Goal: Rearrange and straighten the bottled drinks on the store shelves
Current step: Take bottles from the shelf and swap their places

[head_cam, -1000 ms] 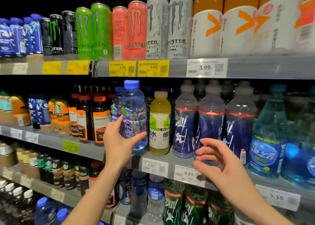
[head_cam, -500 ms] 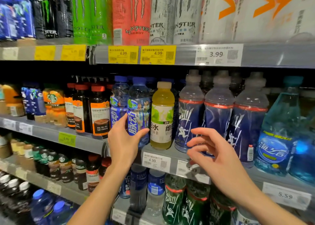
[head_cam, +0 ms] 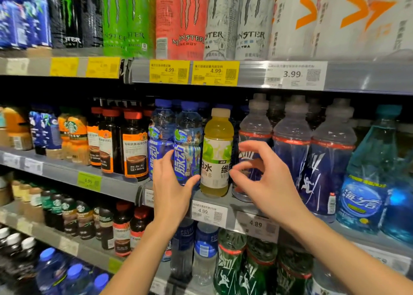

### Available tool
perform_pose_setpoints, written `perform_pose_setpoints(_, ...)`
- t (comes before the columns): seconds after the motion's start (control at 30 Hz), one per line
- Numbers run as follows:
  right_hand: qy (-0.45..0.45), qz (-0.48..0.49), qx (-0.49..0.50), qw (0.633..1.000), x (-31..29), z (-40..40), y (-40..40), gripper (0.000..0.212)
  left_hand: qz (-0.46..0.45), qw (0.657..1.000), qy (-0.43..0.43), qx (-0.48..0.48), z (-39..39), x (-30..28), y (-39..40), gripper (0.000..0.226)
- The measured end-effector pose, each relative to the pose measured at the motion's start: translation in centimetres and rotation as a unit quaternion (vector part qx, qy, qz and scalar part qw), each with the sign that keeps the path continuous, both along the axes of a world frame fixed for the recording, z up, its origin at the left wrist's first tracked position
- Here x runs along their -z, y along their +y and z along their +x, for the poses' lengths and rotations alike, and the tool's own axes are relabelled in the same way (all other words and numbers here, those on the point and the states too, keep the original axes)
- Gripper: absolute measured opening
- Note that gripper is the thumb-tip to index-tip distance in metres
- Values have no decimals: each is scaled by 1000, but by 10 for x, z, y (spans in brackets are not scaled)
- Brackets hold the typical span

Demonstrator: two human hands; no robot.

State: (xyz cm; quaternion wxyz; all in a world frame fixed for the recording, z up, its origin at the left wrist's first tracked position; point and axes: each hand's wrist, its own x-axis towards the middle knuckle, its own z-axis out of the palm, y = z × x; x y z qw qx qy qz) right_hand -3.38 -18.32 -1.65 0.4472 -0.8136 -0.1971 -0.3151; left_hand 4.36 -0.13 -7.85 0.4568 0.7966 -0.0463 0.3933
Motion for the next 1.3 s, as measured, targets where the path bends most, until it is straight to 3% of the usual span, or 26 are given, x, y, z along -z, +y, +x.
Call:
perform_pose_setpoints(0.13, -32, -27, 23, 999, -24, 24, 17, 69, 14, 997, -73, -7, -15, 12, 2, 61)
perform_pose_setpoints(0.27, 14, -127, 86, 988, -43, 46, 33, 110, 60, 995, -80, 27, -24, 12, 0, 41)
perform_pose_setpoints(0.37, 62, -173, 136, 974, -47, 54, 44, 121, 62, 994, -75, 52, -29, 6, -1, 38)
perform_pose_setpoints(0.57, 22, -91, 185, 978, -38, 40, 44, 103, 70, 991, -79, 78, -39, -8, -4, 45)
perform_pose_setpoints(0.73, -72, -17, 120, 990, -22, 15, 34, 72, 76, 988, -60, 122, -51, -17, -7, 64)
perform_pose_setpoints(0.93, -112, 73, 32, 990, -23, -29, 9, 70, 89, 976, -60, 190, -78, -35, -30, 73)
perform_pose_setpoints(1.03, -125, 97, 15, 987, -35, -58, -19, 74, 82, 969, -55, 226, -96, -48, -49, 66)
perform_pose_setpoints(1.17, -110, 57, 15, 992, -44, -100, -61, 77, 68, 952, -48, 296, -123, -56, -89, 58)
perform_pose_setpoints(1.3, -66, 99, 22, 993, -38, -127, -106, 75, 60, 949, -48, 307, -150, -51, -139, 62)
